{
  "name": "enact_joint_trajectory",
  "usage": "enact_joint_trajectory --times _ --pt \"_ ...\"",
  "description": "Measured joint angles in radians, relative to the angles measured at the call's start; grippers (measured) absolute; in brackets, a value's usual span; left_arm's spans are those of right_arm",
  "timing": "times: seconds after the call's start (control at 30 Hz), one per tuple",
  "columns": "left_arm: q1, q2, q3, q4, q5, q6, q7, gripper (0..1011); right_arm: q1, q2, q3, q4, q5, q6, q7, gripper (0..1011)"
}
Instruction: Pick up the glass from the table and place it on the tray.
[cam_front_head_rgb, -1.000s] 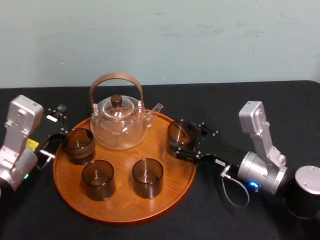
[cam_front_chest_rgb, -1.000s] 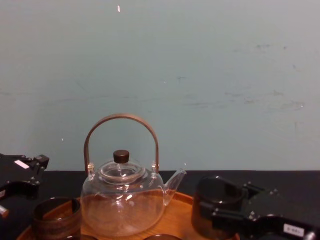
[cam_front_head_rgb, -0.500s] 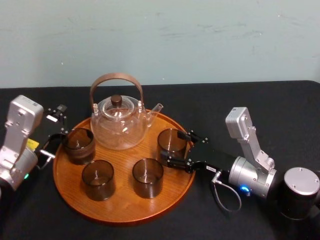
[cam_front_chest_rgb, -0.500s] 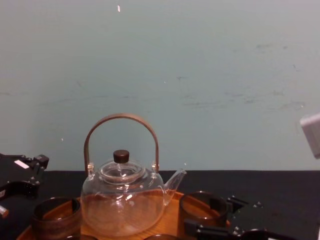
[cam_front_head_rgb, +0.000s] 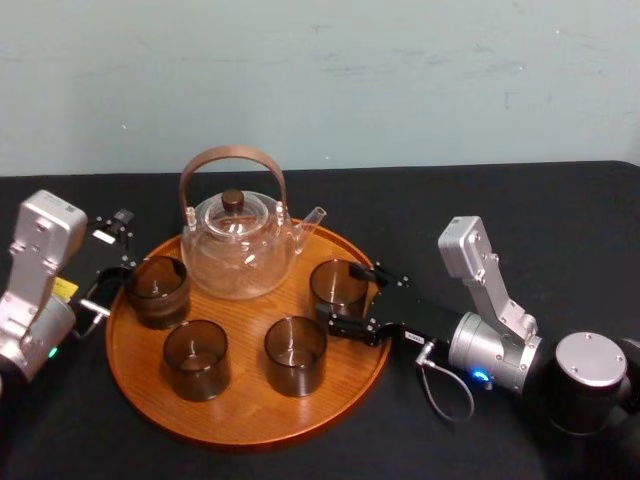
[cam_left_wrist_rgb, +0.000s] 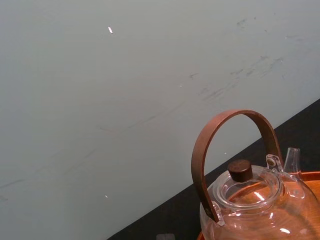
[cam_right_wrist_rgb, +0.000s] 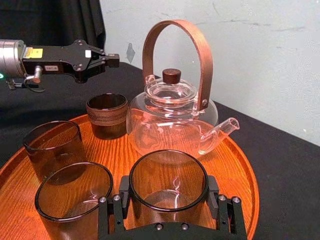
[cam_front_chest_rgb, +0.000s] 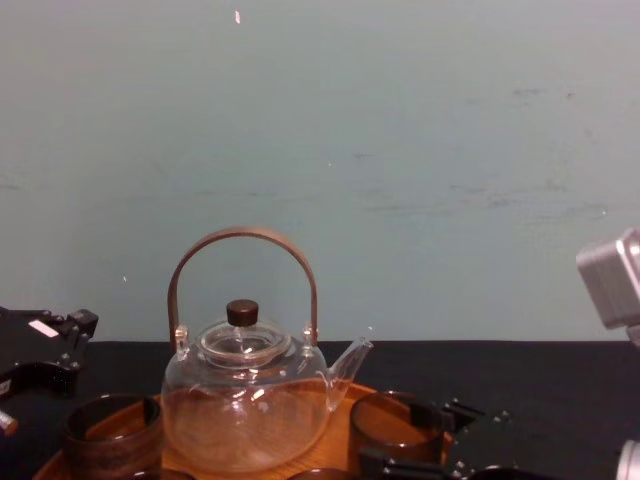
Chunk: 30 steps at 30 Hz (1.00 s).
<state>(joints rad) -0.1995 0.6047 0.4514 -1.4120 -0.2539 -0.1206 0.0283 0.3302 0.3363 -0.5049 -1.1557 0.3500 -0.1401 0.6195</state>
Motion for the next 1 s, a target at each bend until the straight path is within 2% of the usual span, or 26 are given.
enact_joint_trajectory --times 0.37,1.0 --pt "0.000 0.000 0.000 0.000 0.000 0.000 0.000 0 0.013 -0.010 -0.010 0.024 -0.007 -0.006 0.005 903" --pt "0.000 0.000 0.000 0.000 0.000 0.000 0.000 0 0.012 -0.011 -0.011 0.023 -0.016 -0.007 -0.005 903"
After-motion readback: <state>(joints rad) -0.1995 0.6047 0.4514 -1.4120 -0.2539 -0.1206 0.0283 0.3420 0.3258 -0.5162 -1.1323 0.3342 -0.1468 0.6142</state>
